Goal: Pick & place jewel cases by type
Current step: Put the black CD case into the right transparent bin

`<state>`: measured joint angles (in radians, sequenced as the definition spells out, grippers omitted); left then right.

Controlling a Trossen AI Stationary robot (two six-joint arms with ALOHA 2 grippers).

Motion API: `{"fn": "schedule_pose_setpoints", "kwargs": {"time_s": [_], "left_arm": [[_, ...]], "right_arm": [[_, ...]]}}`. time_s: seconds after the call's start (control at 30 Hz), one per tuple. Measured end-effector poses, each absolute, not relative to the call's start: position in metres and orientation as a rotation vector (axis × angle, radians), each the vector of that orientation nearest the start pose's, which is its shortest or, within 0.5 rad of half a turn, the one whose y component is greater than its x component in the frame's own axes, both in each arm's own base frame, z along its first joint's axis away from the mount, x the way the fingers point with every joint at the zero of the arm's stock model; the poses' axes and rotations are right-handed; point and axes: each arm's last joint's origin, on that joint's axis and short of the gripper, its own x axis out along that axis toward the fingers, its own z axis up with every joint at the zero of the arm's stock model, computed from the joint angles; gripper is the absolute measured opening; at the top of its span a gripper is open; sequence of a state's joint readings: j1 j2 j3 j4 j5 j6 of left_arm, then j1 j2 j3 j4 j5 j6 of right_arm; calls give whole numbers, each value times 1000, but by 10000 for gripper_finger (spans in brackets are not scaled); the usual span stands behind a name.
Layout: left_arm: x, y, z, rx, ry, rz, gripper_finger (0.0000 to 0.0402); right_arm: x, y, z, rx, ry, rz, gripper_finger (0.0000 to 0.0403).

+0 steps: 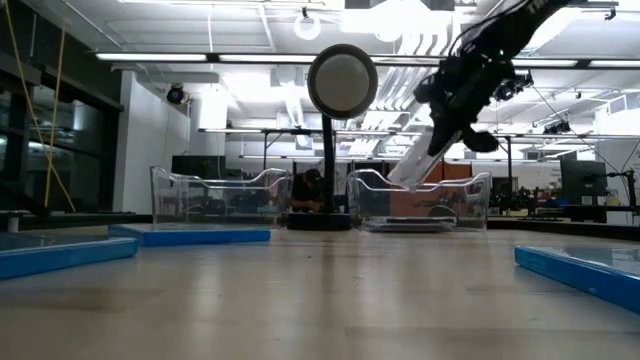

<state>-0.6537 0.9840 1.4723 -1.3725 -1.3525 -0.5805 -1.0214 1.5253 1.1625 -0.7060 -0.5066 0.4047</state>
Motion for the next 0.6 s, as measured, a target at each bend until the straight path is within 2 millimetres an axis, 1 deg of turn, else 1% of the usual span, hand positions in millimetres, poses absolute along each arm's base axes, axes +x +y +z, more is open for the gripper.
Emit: {"fn": "schedule_pose_setpoints", "kwargs": {"time_s": [0.17, 0.23, 0.37, 0.6], "left_arm": [[103, -43, 434, 209, 272, 747, 0], [102, -43, 433, 208, 275, 750, 0], [102, -42, 432, 187, 276, 749, 0], [102, -42, 431, 170, 285, 737, 0]], "right_arm": [[171, -249, 231, 1201, 621, -598, 0], [172, -250, 225, 1227, 577, -588, 0], [173, -248, 215, 1263, 520, -570, 0], [175, -242, 206, 1264, 525, -538, 0]]}}
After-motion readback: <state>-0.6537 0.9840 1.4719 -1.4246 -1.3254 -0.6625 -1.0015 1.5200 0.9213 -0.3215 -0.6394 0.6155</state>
